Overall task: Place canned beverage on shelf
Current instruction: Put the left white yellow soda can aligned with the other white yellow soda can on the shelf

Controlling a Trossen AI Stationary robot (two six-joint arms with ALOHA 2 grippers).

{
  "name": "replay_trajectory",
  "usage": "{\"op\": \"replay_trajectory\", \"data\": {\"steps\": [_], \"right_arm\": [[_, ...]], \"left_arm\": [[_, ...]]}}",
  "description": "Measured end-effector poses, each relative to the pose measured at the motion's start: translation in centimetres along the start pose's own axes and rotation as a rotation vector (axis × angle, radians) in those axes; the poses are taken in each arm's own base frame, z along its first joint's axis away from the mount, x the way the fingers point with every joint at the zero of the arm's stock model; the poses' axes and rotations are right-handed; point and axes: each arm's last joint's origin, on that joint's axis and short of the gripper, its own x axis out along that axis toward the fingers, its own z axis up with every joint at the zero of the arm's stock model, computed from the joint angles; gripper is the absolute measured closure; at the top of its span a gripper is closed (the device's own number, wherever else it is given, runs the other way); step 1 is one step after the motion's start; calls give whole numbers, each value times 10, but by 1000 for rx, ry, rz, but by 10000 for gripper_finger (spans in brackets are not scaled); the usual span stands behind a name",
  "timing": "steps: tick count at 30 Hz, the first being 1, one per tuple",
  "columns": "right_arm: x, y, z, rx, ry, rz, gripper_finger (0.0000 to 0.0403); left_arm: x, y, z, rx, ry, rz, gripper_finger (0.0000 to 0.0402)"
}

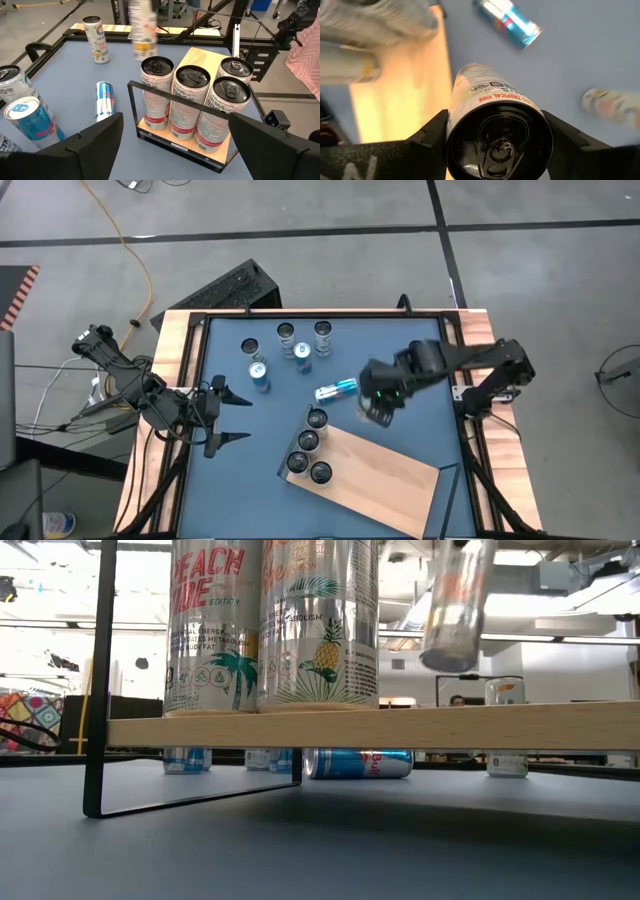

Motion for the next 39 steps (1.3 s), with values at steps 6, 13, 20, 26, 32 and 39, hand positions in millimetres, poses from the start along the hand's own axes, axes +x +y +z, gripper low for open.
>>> {"op": "replay_trajectory", "data": {"steps": [6, 13, 20, 26, 32, 39], "right_arm": [[2, 31, -20, 88, 33, 34, 176], [26, 58, -25, 50, 174, 43, 175], [53, 72, -21, -9, 229, -6, 175], [54, 83, -22, -10, 175, -23, 175], [37, 95, -23, 19, 39, 6, 175], [18, 100, -23, -41, -67, 42, 176]], "left_arm": [[0, 0, 0, -22, -3, 4, 54], [0, 1, 0, -42, -9, 21, 54], [0, 1, 1, -43, -18, 49, 54], [0, 1, 0, -40, -16, 51, 54], [0, 2, 0, -30, -18, 57, 54], [0, 2, 1, -31, -24, 76, 54]]}}
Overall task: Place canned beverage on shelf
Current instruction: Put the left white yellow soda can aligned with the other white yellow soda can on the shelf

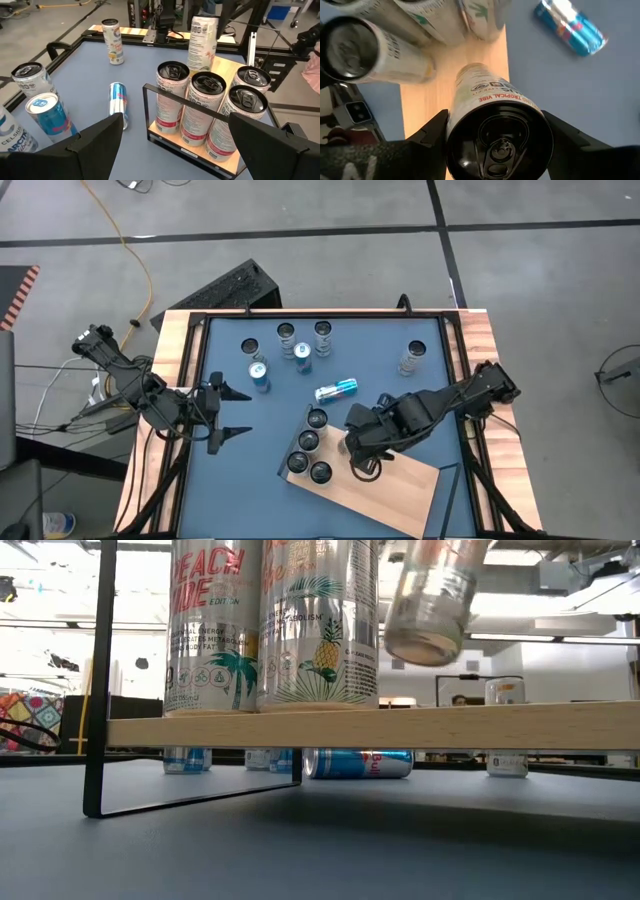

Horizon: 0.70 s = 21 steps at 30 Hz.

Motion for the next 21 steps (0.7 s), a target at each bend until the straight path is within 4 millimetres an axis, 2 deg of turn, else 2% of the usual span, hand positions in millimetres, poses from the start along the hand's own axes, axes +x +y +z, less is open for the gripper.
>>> {"op": "replay_trajectory", "data": {"steps": [4, 12, 15, 19, 21], "right_arm": [[1, 1, 1, -40, -9, -5, 176], [23, 8, 9, -62, 90, -47, 176], [32, 18, 17, -99, 127, -47, 176], [31, 37, 32, -156, 64, 25, 176], [29, 42, 31, -182, 38, 47, 176]], "left_arm": [[0, 0, 0, 0, -1, 2, 54], [0, 0, 0, -9, -5, 15, 54], [0, 1, 0, -9, -12, 34, 54], [0, 1, 0, -9, -15, 43, 54], [0, 1, 0, -9, -15, 43, 54]]}}
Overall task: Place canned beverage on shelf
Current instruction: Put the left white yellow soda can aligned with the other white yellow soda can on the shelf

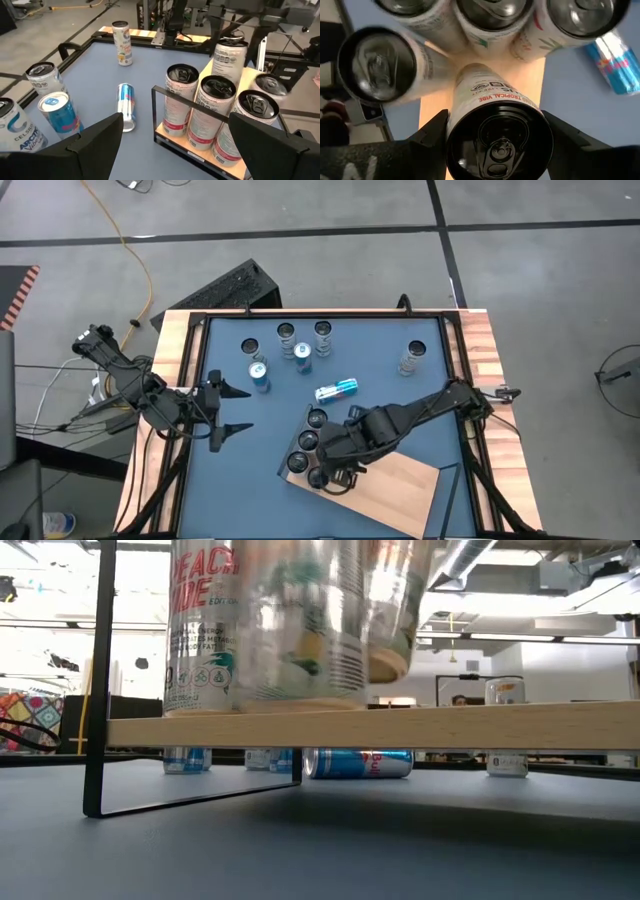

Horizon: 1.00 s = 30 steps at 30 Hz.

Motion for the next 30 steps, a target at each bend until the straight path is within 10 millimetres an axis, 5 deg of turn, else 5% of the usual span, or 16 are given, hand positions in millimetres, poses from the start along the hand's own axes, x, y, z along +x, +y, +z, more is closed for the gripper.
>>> {"op": "replay_trajectory", "data": {"steps": [30], "right_arm": [[25, -16, 2, -12, 92, -94, 173]], "left_arm": [[9, -1, -9, 12, 30, 38, 54]]}}
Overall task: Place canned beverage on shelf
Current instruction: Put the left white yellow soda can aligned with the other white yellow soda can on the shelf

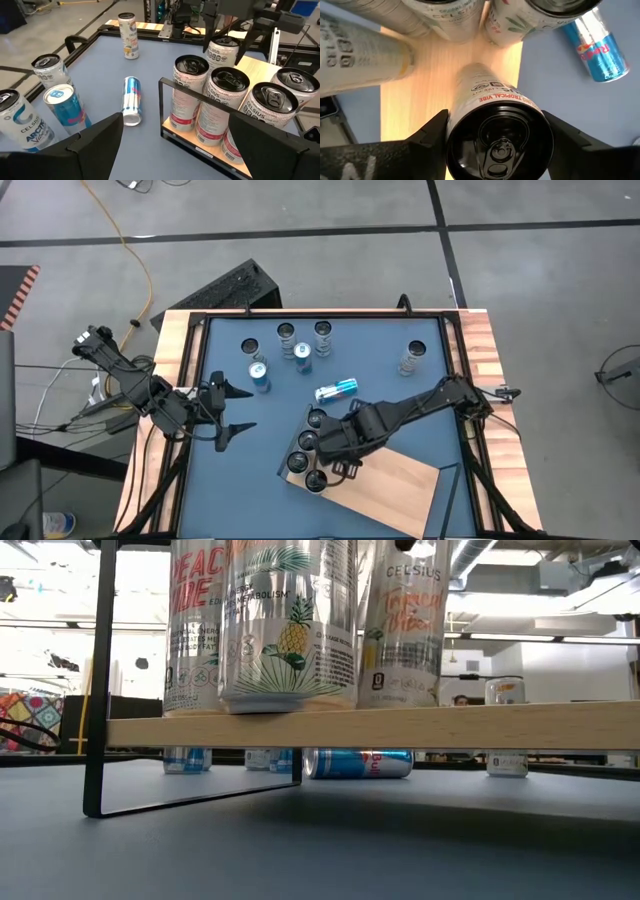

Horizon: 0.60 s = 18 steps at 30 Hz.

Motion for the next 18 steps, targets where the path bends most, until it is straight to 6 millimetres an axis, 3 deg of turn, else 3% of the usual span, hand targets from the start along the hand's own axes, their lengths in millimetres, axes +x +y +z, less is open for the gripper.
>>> {"op": "replay_trajectory", "data": {"steps": [18], "right_arm": [[1, -1, 1, -11, 50, 63, 137]], "left_arm": [[0, 0, 0, 6, 1, -1, 54]]}}
